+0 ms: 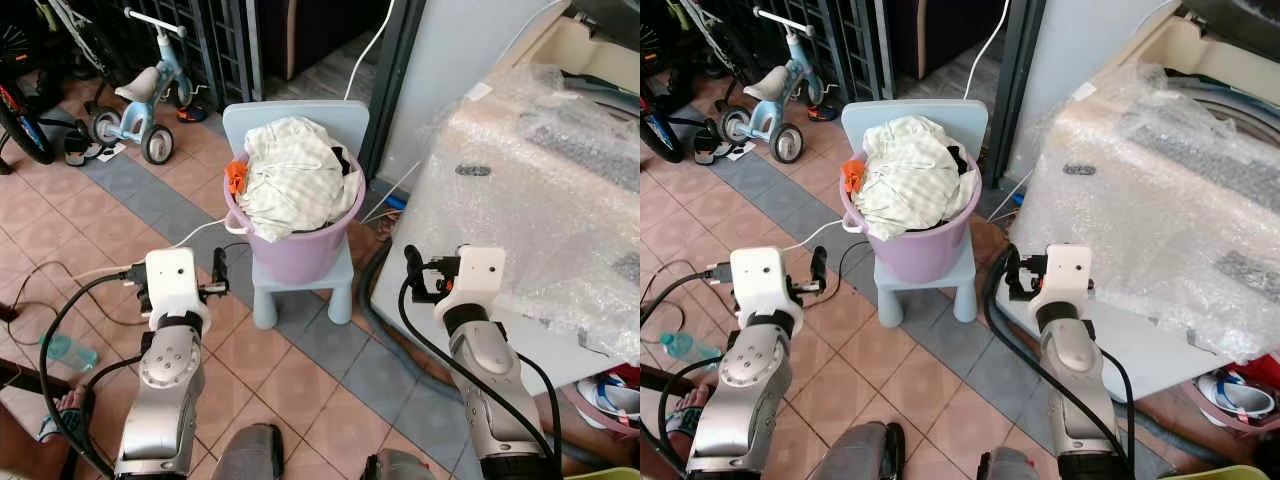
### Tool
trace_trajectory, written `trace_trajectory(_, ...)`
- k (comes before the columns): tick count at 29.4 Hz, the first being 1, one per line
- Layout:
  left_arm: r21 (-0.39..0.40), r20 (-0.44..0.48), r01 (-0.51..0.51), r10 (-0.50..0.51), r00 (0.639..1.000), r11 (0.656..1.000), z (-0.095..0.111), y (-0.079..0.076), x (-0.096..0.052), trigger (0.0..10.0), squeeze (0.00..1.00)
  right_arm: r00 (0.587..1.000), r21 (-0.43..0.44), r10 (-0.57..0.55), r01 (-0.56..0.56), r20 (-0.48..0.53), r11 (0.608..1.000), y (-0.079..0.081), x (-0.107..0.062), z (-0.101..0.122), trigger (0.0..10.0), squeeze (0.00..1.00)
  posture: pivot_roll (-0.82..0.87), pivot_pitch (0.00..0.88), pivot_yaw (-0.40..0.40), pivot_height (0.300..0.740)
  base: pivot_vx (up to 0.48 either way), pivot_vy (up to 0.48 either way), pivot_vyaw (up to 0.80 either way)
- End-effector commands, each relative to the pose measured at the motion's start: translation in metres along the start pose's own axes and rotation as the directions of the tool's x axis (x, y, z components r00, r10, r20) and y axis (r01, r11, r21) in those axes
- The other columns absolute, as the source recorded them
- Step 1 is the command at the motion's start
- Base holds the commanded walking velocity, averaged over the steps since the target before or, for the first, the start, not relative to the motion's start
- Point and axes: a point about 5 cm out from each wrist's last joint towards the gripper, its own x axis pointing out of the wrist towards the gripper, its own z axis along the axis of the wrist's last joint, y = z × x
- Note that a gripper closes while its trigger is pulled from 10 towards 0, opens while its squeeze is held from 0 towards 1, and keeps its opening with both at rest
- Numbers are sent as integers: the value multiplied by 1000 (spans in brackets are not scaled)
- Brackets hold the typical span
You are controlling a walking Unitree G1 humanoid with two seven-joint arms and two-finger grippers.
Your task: Clothes washing
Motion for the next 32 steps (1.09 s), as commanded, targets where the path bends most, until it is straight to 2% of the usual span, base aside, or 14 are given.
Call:
trace_trajectory(1,1,-14,17,-17,1000,1000,-4,-5,-3,10000,0,999,-3,-34,34,-16,999,-8,-2,-4,10000,0,76,122,-9,740,0,315,0)
trace_trajectory(5,4,39,36,-36,999,999,2,-4,-3,10000,0,999,-7,-46,46,4,999,-8,-1,-1,10000,0,75,125,-4,740,0,0,0)
trace_trajectory(16,-26,43,55,-53,998,998,4,-5,-4,10000,0,999,-17,-50,50,7,999,-9,-1,0,10000,0,72,131,-5,740,0,0,0)
trace_trajectory(32,-35,44,59,-58,997,998,2,-4,-5,10000,0,999,-35,-32,32,3,999,-8,0,-1,10000,0,74,130,-16,740,370,0,0)
